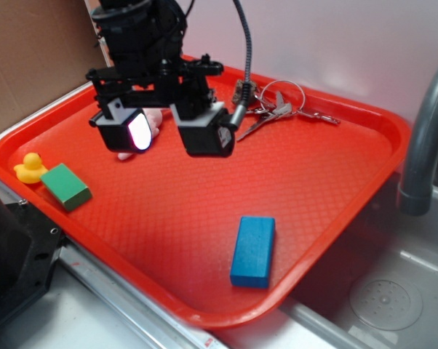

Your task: Grab the blue block.

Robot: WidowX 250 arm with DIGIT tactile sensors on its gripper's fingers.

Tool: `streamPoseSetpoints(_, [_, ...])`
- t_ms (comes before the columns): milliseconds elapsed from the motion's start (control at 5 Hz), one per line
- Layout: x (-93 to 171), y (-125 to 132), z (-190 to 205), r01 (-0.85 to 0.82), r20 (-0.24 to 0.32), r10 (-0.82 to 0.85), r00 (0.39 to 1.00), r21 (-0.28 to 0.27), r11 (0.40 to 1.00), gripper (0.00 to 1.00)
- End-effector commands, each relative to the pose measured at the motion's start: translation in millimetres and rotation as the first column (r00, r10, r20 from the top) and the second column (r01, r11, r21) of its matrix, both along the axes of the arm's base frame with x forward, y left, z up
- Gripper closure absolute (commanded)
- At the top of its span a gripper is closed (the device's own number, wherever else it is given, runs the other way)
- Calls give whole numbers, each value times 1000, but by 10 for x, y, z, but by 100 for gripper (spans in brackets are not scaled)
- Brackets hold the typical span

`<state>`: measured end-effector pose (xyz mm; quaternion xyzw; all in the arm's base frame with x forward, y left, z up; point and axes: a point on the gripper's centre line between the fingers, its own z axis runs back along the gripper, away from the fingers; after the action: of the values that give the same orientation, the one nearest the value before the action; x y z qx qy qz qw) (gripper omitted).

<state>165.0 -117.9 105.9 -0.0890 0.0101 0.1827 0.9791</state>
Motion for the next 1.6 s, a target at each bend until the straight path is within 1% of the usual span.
streamPoseSetpoints(0, [77, -287, -155, 40, 51, -37, 998, -66, 997, 0])
streamPoseSetpoints(200, [127, -445, -327, 27, 33, -24, 999, -78, 997, 0])
streamPoseSetpoints(400, [173, -538, -433, 37, 17, -36, 999, -79, 996, 0])
streamPoseSetpoints(600, [229, -613, -582, 60, -19, -61, 998, -49, 997, 0])
streamPoseSetpoints(800, [203, -641, -681, 76, -45, -77, 996, -23, 997, 0])
streamPoseSetpoints(1000, [52, -592, -808, 84, -88, -81, 993, 31, 996, 0])
streamPoseSetpoints(1200, [-89, -488, -878, 100, -116, -91, 989, 76, 992, 7])
streamPoseSetpoints(1400, [-196, -337, -743, 90, -85, -82, 993, 92, 992, 100])
